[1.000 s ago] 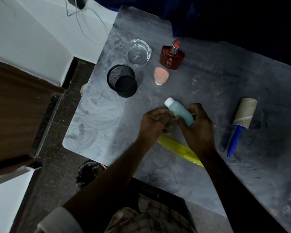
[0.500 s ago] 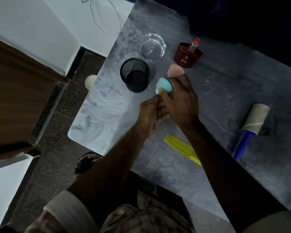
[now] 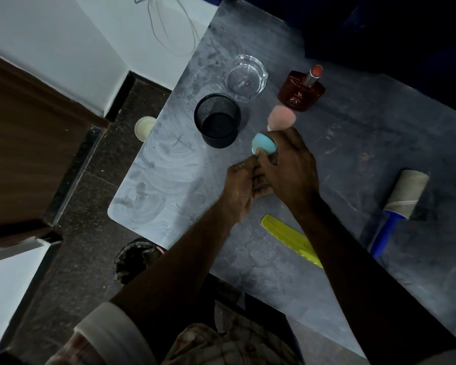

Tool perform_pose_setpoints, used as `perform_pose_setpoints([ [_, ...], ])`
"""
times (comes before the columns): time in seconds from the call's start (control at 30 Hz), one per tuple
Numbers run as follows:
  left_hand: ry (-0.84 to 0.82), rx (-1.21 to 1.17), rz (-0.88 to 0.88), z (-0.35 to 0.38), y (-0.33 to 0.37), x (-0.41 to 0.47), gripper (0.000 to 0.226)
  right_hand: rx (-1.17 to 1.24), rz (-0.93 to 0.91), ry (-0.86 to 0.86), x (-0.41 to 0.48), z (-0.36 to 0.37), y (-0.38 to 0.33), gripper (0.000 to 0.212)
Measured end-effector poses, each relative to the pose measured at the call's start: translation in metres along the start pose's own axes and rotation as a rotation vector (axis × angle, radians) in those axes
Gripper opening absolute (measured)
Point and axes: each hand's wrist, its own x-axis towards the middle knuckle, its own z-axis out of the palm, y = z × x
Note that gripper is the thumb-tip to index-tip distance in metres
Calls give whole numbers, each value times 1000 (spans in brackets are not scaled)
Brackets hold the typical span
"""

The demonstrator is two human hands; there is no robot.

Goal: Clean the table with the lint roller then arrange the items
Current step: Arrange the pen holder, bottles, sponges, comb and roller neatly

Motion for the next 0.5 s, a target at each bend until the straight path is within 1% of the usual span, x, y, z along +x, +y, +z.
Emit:
perform_pose_setpoints([
  [0.1, -7, 12, 7, 0, 0, 0, 35, 21, 19, -1, -1, 0, 0, 37],
  [0.2, -14, 1, 7, 0, -2, -1, 39, 22, 36, -18, -1, -1, 0, 44],
  [0.33, -19, 10, 9, -5, -7, 0, 33, 19, 63, 0, -5, -4, 2, 49],
  [0.4, -23, 33, 15, -8, -12, -1, 34, 4, 70, 7, -10, -7, 5, 48],
  [0.5, -41, 151, 46, -16, -20, -5, 30, -53, 69, 40, -30, -15, 17, 38],
])
